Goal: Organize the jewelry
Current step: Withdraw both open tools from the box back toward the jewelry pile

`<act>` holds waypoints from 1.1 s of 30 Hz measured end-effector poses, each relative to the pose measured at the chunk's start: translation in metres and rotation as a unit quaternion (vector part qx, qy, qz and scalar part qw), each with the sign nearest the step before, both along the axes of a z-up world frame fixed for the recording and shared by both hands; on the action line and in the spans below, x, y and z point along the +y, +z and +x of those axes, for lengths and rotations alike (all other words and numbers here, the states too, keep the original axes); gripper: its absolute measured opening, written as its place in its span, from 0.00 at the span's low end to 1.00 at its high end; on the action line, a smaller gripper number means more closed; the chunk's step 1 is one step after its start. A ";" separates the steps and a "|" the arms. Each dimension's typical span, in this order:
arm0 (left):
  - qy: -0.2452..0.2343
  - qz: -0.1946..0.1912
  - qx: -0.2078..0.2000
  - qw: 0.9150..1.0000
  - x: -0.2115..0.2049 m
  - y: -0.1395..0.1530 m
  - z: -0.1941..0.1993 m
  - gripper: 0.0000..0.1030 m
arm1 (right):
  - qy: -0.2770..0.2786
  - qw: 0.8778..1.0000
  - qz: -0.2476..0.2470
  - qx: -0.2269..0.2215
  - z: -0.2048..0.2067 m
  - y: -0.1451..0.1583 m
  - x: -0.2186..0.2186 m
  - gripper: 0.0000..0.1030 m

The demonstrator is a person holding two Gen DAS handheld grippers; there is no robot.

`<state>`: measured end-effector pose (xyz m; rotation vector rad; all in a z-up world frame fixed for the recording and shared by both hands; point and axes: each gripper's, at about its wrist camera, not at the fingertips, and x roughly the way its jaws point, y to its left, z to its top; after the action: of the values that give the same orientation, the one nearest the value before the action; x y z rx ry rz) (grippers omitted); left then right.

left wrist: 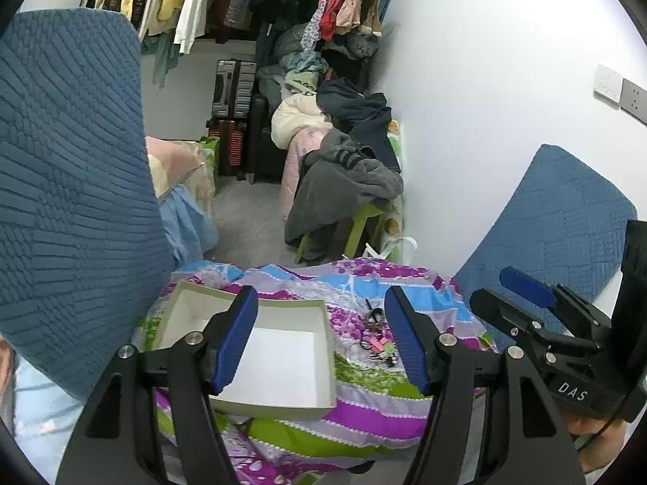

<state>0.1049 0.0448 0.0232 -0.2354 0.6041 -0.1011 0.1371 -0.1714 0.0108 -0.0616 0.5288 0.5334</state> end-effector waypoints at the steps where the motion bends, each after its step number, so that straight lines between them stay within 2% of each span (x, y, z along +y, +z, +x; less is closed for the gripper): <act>1: -0.003 -0.002 -0.002 1.000 -0.005 -0.001 0.000 0.64 | -0.003 1.000 -0.001 -0.001 0.000 -0.002 -0.006 0.66; 13: -0.025 -0.014 -0.002 1.000 -0.055 -0.025 0.000 0.64 | -0.039 0.999 -0.002 0.002 -0.003 -0.034 -0.059 0.66; 22: -0.026 -0.035 0.020 0.999 -0.079 -0.065 0.011 0.63 | -0.056 0.998 -0.014 0.017 0.000 -0.081 -0.093 0.66; 28: -0.023 -0.049 0.013 0.998 -0.093 -0.086 0.014 0.64 | -0.070 0.997 -0.014 0.030 0.005 -0.116 -0.109 0.66; 33: -0.033 -0.066 0.046 0.996 -0.103 -0.107 0.030 0.63 | -0.072 0.996 -0.010 0.046 0.016 -0.141 -0.119 0.66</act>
<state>0.1345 -0.0580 -0.0840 -0.3487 0.6974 -0.1947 0.1534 -0.2899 -0.1305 -0.0178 0.6241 0.3916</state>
